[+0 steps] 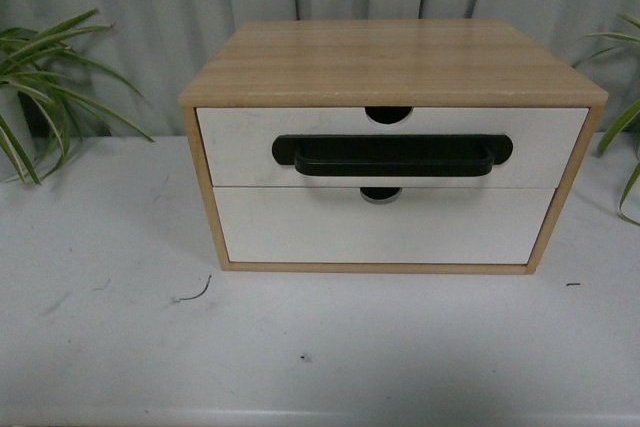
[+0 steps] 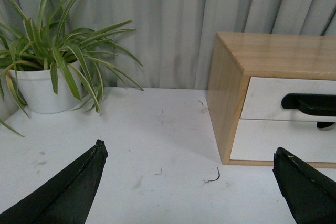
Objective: Pull drawer
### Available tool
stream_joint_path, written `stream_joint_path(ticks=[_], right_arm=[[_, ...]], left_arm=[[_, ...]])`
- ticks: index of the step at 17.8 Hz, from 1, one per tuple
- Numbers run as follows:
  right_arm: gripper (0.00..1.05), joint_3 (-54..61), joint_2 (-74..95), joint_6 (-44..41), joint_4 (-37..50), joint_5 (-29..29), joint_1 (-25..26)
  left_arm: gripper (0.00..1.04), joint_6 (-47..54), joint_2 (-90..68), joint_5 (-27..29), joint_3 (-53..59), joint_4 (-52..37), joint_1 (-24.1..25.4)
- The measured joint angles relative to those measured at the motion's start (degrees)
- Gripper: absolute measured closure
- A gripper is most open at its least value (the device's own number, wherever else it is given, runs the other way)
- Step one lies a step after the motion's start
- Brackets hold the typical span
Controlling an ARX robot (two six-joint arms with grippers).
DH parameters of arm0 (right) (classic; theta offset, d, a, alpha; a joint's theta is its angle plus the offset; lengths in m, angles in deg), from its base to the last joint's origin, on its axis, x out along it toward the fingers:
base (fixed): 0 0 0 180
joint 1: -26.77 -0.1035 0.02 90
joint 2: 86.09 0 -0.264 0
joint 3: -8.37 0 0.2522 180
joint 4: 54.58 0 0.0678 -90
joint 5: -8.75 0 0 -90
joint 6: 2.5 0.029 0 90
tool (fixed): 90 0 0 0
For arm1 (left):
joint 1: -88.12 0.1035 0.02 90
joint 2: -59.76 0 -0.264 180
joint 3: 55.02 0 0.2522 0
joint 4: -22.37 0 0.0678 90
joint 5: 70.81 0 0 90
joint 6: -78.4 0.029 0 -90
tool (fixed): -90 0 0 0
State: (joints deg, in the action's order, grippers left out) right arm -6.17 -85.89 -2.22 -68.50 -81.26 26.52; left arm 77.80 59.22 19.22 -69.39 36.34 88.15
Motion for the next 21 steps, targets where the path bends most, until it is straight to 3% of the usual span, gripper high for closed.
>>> stream_joint_path(ticks=[17,18,19,20,21], right_arm=[[0.06,-0.07,0.15,0.35,-0.66,0.22,0.07],[0.06,-1.44,5.16,3.63,-2.32,1.99,0.39],[0.06,-2.78,11.89,5.97,1.88,2.19,0.35],[0.06,-4.26,17.4,6.93,7.48,2.4,-0.02],[0.06,-6.6,24.57,7.45,14.51,2.38,-0.66]], left_arm=[[0.07,-0.11,-0.04,0.26,-0.02,0.31,-0.07],[0.07,-5.9,-5.99,11.8,-4.55,11.98,-5.35],[0.07,-11.5,-13.46,19.87,-8.55,16.57,-8.87],[0.07,-16.04,-17.22,24.98,-9.66,14.1,-7.48],[0.07,-17.29,-19.8,25.83,-10.25,10.45,-6.21]])
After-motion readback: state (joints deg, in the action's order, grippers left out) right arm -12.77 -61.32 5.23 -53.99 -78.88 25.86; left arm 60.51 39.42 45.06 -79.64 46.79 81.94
